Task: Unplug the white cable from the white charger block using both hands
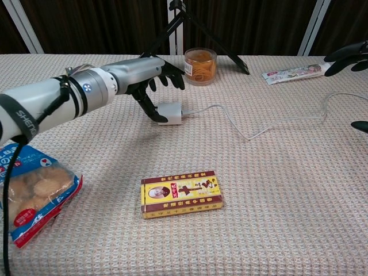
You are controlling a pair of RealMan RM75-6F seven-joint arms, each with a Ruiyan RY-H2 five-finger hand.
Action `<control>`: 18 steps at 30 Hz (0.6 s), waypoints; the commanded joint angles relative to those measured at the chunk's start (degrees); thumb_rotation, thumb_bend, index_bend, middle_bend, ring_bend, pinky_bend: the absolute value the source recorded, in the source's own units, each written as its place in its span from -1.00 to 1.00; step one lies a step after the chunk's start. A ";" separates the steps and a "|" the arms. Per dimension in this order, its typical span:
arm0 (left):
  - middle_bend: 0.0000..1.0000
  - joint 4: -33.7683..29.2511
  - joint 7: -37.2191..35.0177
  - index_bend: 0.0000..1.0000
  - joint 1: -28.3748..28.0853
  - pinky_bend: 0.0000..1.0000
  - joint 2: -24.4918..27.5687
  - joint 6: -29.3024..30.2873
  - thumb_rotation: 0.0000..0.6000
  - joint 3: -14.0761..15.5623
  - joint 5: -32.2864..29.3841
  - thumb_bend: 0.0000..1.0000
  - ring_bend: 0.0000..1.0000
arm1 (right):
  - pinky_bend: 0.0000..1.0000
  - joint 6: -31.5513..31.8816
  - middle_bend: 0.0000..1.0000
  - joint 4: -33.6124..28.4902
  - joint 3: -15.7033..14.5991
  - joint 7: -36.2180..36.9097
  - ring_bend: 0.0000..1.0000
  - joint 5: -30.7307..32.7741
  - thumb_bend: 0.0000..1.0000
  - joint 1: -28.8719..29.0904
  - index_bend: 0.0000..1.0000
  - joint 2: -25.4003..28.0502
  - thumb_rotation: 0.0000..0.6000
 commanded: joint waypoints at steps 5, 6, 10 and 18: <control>-0.61 9.26 1.60 -0.47 -3.93 -0.47 -5.59 -2.17 1.00 -3.04 -6.53 -0.76 -0.64 | -0.61 0.93 -0.51 0.46 -0.02 0.30 -0.80 0.67 -0.47 -0.83 -0.56 -0.49 1.00; -0.61 10.13 1.73 -0.47 -4.17 -0.47 -5.62 -2.33 1.00 -3.54 -7.44 -0.76 -0.64 | -0.61 1.08 -0.51 0.58 -0.10 0.25 -0.80 0.66 -0.47 -0.98 -0.56 -0.59 1.00; -0.61 9.91 2.34 -0.46 -4.30 -0.47 -3.30 -5.43 1.00 -4.11 -11.29 -0.76 -0.64 | -0.61 1.66 -0.51 0.73 -0.24 0.28 -0.80 0.71 -0.46 -1.47 -0.56 -0.63 1.00; -0.56 5.25 5.05 -0.32 -3.63 -0.09 -0.15 -4.22 1.00 -2.50 -15.14 -0.76 -0.16 | -0.61 2.21 -0.51 1.84 -0.45 1.39 -0.80 0.54 -0.46 -1.87 -0.55 -1.30 1.00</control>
